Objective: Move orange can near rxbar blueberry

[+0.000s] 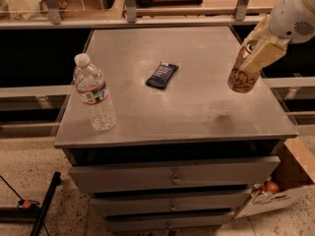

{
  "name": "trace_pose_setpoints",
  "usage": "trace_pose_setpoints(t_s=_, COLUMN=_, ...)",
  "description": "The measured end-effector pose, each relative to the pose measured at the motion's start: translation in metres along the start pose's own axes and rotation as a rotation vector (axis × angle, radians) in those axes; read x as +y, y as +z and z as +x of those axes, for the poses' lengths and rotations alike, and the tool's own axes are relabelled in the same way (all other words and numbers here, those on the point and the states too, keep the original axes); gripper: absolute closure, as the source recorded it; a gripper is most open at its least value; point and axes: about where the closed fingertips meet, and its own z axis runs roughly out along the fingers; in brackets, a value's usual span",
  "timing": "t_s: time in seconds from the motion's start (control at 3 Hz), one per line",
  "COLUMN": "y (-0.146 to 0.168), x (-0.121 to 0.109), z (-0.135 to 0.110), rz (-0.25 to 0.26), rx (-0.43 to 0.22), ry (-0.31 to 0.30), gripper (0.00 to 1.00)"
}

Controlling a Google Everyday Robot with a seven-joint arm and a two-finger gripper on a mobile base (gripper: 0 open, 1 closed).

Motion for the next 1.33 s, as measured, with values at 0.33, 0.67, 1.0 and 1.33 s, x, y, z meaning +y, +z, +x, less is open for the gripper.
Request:
trace_pose_setpoints(t_s=0.33, y=0.003, x=-0.01, z=-0.037, rz=0.006, rx=-0.056, ry=-0.048, gripper=1.0)
trace_pose_setpoints(t_s=0.67, y=0.017, x=-0.014, z=-0.075, rz=-0.001, rx=-0.115, ry=-0.095, gripper=1.0)
trace_pose_setpoints(t_s=1.0, y=0.038, x=-0.015, z=-0.103, rz=-0.015, rx=-0.152, ry=-0.131, gripper=1.0)
trace_pose_setpoints(t_s=1.33, y=0.059, x=-0.012, z=-0.124, rz=-0.03, rx=-0.17, ry=-0.161, gripper=1.0)
